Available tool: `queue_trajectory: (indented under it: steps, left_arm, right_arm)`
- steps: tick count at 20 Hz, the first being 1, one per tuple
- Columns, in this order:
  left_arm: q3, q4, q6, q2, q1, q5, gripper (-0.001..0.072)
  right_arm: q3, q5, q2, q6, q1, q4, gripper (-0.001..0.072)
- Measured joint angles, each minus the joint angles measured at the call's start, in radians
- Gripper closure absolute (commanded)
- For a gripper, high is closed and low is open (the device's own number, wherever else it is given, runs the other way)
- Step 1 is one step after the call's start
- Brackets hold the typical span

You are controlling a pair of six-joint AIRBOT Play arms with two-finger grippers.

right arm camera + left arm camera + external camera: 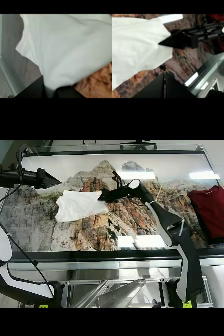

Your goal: Fold the shirts.

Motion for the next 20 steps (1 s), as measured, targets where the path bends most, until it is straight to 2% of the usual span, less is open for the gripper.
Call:
queue_trajectory:
  steps: [4, 8, 14, 20]
  left_arm:
    - [0.0, 0.0, -0.008, 0.0, 0.0, -0.041, 0.0692]
    - [0.0, 0.0, -0.025, 0.0, -0.003, -0.071, 0.0692]
    - [0.0, 0.0, -0.042, 0.0, -0.056, -0.078, 0.0691]
    - [0.0, 0.0, -0.043, 0.0, -0.161, -0.081, 0.0691]
  right_arm:
    - [-0.01, 0.124, 0.156, 0.123, -0.098, -0.167, 0.0688]
    - [-0.121, 0.204, 0.372, 0.188, -0.237, -0.31, 0.0687]
    - [-0.269, 0.294, 0.721, 0.198, -0.537, -0.391, 0.0684]
    - [-0.29, 0.308, 0.854, 0.158, -0.832, -0.389, 0.0684]
